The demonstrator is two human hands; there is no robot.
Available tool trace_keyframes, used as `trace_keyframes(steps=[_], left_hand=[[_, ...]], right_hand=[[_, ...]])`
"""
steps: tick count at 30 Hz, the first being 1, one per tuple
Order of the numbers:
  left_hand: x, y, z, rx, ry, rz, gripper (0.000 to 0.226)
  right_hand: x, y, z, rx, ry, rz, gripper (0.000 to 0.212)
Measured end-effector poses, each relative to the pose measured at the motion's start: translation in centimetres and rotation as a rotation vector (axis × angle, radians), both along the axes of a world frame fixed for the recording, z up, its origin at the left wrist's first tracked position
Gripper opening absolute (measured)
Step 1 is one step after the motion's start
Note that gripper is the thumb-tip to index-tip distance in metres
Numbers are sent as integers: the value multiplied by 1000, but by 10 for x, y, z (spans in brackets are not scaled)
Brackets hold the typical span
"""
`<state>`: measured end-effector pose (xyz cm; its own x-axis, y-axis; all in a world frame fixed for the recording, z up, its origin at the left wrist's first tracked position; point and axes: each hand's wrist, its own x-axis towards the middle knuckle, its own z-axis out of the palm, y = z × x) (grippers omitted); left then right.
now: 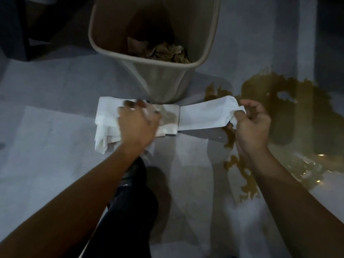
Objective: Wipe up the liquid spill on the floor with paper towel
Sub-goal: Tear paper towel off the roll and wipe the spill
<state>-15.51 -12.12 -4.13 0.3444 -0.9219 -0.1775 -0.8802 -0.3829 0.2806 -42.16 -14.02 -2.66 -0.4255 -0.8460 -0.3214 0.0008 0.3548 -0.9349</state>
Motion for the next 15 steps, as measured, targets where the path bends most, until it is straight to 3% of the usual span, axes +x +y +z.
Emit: trace_keyframes(steps=[4,6,9,12,15], left_hand=[[-44,-17,-20,324,60,-102,97],[-46,-26,-31,454,22,-126,105],[-45,-26,-42,466,-58,-172,85],[-29,-29,-41,295,-72,-246,53],[9,-26,-20,70,327,-27,29]], right_hand=[[8,15,2,32,6,-17,31],[13,19,3,46,21,-21,29],[23,17,6,59,16,-21,29],[34,12,11,55,11,-1,30],[53,10,15,39,-2,81,21]])
